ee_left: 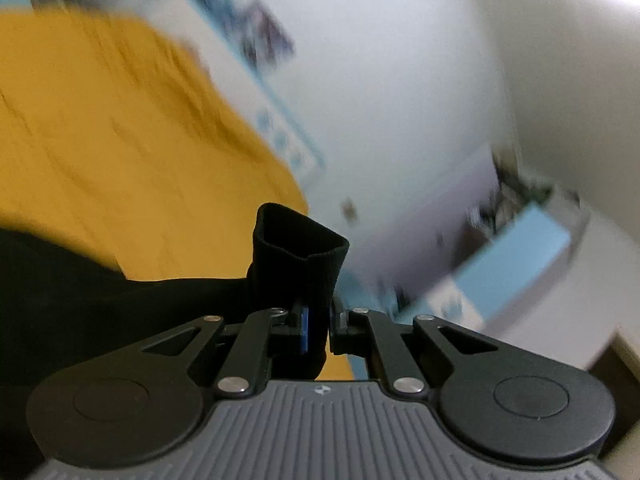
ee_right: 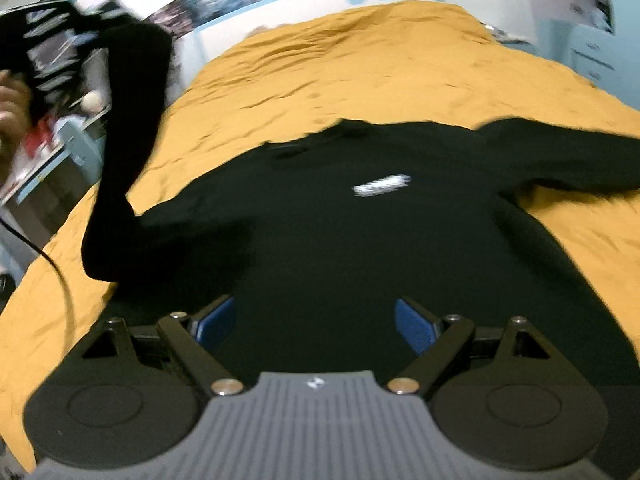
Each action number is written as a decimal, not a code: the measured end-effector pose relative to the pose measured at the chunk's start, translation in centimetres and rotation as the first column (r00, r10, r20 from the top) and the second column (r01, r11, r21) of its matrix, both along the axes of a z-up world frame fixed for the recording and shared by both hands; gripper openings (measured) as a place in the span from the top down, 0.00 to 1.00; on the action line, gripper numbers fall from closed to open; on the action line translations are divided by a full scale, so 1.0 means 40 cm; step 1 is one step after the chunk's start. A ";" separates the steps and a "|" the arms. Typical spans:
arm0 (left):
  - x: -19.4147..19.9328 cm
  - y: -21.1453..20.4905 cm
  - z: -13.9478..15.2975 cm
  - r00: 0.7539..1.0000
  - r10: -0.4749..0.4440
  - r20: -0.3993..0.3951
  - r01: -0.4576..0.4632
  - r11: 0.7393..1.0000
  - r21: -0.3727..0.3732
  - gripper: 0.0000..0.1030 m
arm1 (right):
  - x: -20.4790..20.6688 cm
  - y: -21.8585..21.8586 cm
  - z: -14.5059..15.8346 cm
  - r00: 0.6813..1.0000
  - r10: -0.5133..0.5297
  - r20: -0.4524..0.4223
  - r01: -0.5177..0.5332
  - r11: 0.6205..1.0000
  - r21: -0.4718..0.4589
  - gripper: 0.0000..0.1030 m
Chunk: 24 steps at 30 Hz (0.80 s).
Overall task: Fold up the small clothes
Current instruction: 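Fold the held sleeve across the sweatshirt body with the left tool, release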
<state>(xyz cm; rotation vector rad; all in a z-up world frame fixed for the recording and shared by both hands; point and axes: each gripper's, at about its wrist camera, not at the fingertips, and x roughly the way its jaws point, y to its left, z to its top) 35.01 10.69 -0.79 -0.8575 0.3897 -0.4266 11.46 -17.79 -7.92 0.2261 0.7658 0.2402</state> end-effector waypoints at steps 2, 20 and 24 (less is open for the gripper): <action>0.066 -0.102 -0.085 0.991 -0.101 -0.085 0.101 0.995 0.000 0.83 | -0.002 -0.048 -0.009 0.999 -0.033 -0.014 0.033 0.999 0.002 0.19; -0.169 0.219 -0.254 0.924 0.126 -0.362 -0.086 0.988 0.126 0.48 | 0.202 -0.302 -0.012 0.983 -0.161 0.087 0.148 0.979 0.141 0.19; -0.215 0.298 -0.299 0.898 0.212 -0.385 -0.134 0.966 0.219 0.48 | 0.350 -0.296 -0.042 0.991 -0.123 0.060 0.113 0.983 0.147 0.28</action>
